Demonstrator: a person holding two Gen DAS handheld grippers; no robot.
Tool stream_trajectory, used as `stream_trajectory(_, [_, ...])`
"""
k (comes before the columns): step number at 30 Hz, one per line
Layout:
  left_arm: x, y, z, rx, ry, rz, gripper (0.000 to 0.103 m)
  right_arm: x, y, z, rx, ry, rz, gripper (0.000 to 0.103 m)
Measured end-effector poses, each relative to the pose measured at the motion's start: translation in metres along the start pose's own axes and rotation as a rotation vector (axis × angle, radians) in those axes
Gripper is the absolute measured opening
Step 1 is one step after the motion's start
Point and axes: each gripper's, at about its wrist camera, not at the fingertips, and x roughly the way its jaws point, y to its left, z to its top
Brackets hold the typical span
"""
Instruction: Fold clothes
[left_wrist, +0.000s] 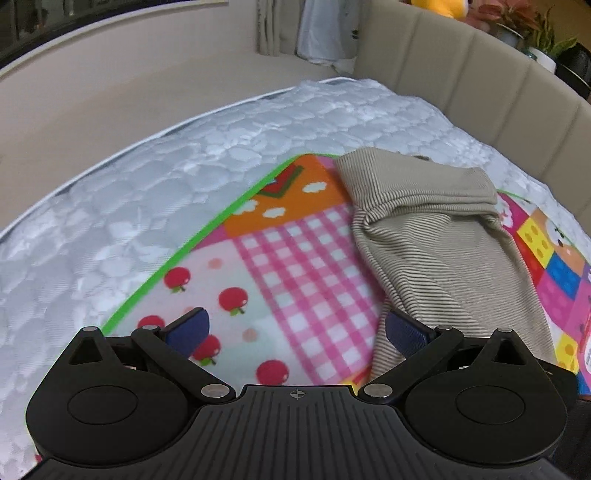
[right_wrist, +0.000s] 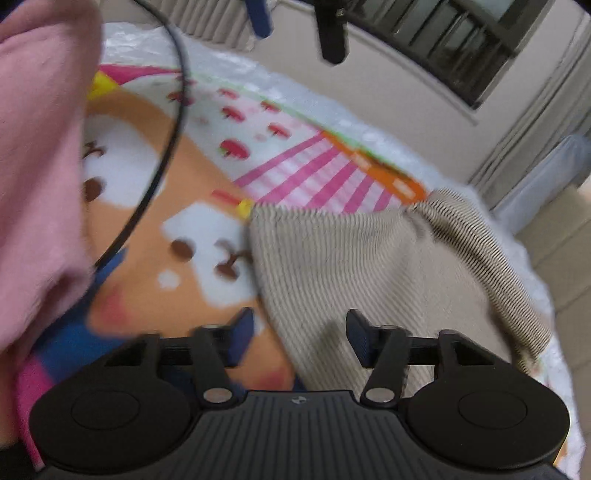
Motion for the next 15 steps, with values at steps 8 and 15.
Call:
stream_trajectory(8, [0.015,-0.065,-0.027,0.339,0.068,-0.093,0.103,-0.057,-0.087,0.025,0.25,-0.101,-0.067,0.0])
stream_trajectory(15, [0.068,-0.114,-0.056,0.578,0.125,-0.026,0.103,-0.101,-0.116,-0.035,0.156,0.069,-0.109,0.025])
